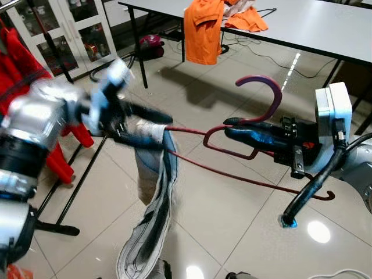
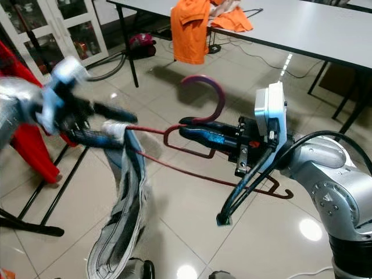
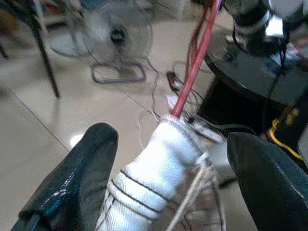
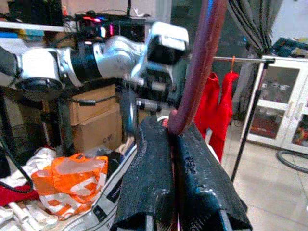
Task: Hang hanger
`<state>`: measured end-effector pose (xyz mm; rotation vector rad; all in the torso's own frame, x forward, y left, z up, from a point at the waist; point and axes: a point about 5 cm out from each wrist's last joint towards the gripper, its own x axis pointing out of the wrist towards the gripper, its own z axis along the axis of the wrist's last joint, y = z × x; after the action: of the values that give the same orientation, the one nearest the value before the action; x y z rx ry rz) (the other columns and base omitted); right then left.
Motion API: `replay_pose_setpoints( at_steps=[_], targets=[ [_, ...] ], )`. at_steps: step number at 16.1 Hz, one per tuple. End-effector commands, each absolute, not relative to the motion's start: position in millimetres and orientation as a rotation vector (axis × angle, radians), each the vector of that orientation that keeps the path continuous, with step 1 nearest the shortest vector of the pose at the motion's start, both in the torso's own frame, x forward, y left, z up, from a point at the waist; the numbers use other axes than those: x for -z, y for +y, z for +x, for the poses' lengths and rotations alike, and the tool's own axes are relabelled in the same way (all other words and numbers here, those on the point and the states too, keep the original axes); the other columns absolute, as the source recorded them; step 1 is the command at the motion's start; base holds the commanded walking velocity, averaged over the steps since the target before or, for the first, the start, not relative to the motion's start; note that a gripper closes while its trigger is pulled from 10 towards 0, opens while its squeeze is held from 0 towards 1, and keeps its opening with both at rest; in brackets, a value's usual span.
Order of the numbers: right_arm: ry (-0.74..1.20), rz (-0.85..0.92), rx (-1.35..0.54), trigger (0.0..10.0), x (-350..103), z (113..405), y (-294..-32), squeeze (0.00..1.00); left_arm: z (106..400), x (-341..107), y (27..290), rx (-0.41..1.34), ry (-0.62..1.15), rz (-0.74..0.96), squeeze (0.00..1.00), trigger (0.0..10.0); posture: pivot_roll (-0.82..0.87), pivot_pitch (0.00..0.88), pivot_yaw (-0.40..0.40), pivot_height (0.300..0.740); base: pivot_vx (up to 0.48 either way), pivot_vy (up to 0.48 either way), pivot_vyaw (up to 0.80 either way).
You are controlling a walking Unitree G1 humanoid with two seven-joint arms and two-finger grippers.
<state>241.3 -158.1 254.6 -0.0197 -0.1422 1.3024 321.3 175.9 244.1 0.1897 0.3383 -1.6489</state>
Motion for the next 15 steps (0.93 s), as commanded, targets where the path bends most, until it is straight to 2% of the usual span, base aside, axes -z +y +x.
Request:
replay_pose_setpoints(
  at_steps=[1, 2, 3, 15],
  targets=[
    [-0.217, -0.041, -1.345, 10.0, -269.5, 233.8, -156.6, 0.0, 317.2, -246.1, 176.2, 1.668, 0.355, 0.217, 0.0, 10.0, -0.01, 0.047, 0.099, 0.74, 0.0, 0.0, 0.0],
    [-0.216, -0.043, -1.344, 10.0, -269.9, 233.4, -157.2, 0.0, 316.7, -245.7, 176.5, 1.668, 0.362, 0.205, 0.0, 3.7, -0.01, 0.045, 0.098, 0.74, 0.0, 0.0, 0.0],
    [-0.216, -0.043, -1.343, 10.0, -270.0, 233.2, -157.4, 0.0, 316.5, -244.8, 177.4, 1.665, 0.371, 0.199, 0.0, 0.0, -0.01, 0.043, 0.099, 0.74, 0.0, 0.0, 0.0],
    [-0.194, -0.065, -1.351, 10.0, -266.2, 234.5, -156.2, 0.0, 312.6, -243.9, 185.7, 1.666, 0.384, 0.133, 0.0, 0.0, 0.0, 0.059, 0.091, 0.74, 0.0, 0.0, 0.0]
  ],
)
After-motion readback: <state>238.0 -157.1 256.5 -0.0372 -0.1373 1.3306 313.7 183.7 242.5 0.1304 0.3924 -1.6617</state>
